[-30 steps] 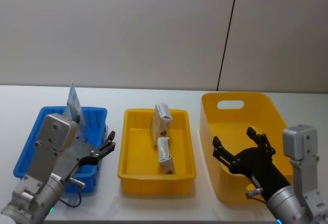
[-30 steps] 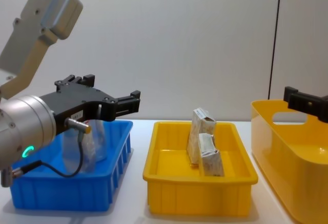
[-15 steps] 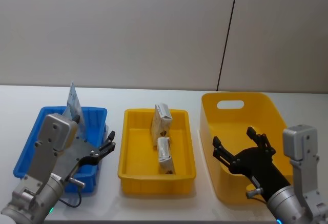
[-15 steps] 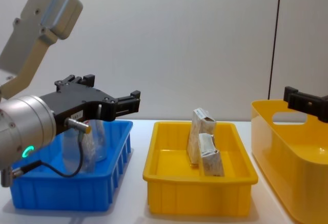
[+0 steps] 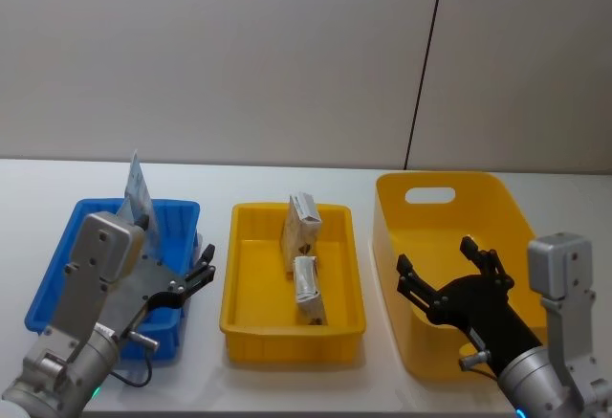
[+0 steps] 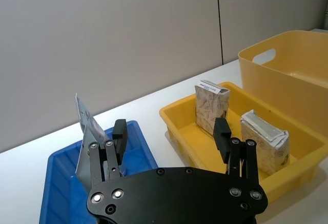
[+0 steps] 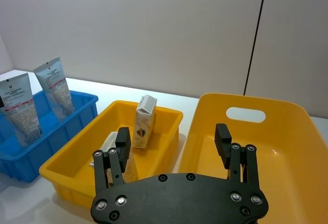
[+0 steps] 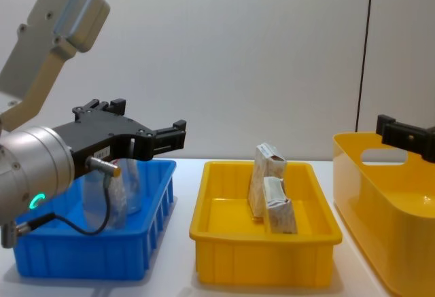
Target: Bimanual collaborative sorting of washing and personal care products
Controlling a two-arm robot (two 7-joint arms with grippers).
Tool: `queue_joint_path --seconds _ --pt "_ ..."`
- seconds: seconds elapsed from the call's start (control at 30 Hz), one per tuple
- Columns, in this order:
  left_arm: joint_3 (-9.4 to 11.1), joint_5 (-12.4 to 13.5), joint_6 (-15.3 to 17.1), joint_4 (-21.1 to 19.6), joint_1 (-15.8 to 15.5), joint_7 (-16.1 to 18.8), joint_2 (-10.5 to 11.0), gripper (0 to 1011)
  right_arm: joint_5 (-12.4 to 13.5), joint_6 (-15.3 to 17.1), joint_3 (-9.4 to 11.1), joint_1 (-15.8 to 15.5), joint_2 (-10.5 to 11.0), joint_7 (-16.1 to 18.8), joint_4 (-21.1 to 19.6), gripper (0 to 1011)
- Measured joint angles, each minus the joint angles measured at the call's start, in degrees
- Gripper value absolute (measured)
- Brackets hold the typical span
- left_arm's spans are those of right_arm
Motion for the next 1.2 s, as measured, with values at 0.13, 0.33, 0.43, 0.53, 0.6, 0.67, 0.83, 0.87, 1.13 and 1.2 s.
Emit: queue_joint_path --seconds 0.13,0.33,0.43,0.53,0.6,0.67,0.83,0.87,1.13,1.2 --pt "0.0 0.0 0.0 0.0 0.0 0.0 0.0 1001 0.0 0.0 0.0 0.0 0.0 0.0 0.0 1004" --pt "0.0 0.0 0.0 0.0 0.0 0.0 0.0 1001 -0.03 0.01 -0.01 0.16 -0.09 0.01 0.11 1004" --pt "0.0 0.0 0.0 0.0 0.0 0.0 0.0 1001 -0.14 0.11 -0.2 0.79 -0.33 0.08 0.57 1004" --pt "0.0 0.0 0.0 0.0 0.0 0.0 0.0 1001 -0.43 0.54 -0.55 1.89 -0.64 0.37 1.39 1004" --pt "0.0 0.0 0.0 0.0 0.0 0.0 -0.01 1001 -0.59 0.98 -0.9 2.96 -0.9 0.67 2.18 1004" --pt "0.0 0.0 0.0 0.0 0.0 0.0 0.0 1001 -0.72 1.36 -1.16 3.7 -1.07 0.92 2.72 1004" --pt "0.0 0.0 0.0 0.0 0.0 0.0 0.0 1001 -1.18 2.82 -2.13 6.28 -1.68 1.92 4.53 1004" --pt "0.0 0.0 0.0 0.0 0.0 0.0 0.0 1001 -1.3 3.19 -2.39 6.99 -1.89 2.17 5.04 1004" --pt "0.0 0.0 0.0 0.0 0.0 0.0 0.0 1001 -1.42 6.58 -3.7 10.45 -3.52 3.02 7.57 1004" --pt "0.0 0.0 0.0 0.0 0.0 0.0 0.0 1001 -1.47 7.41 -3.96 11.04 -4.04 2.97 8.02 1004"
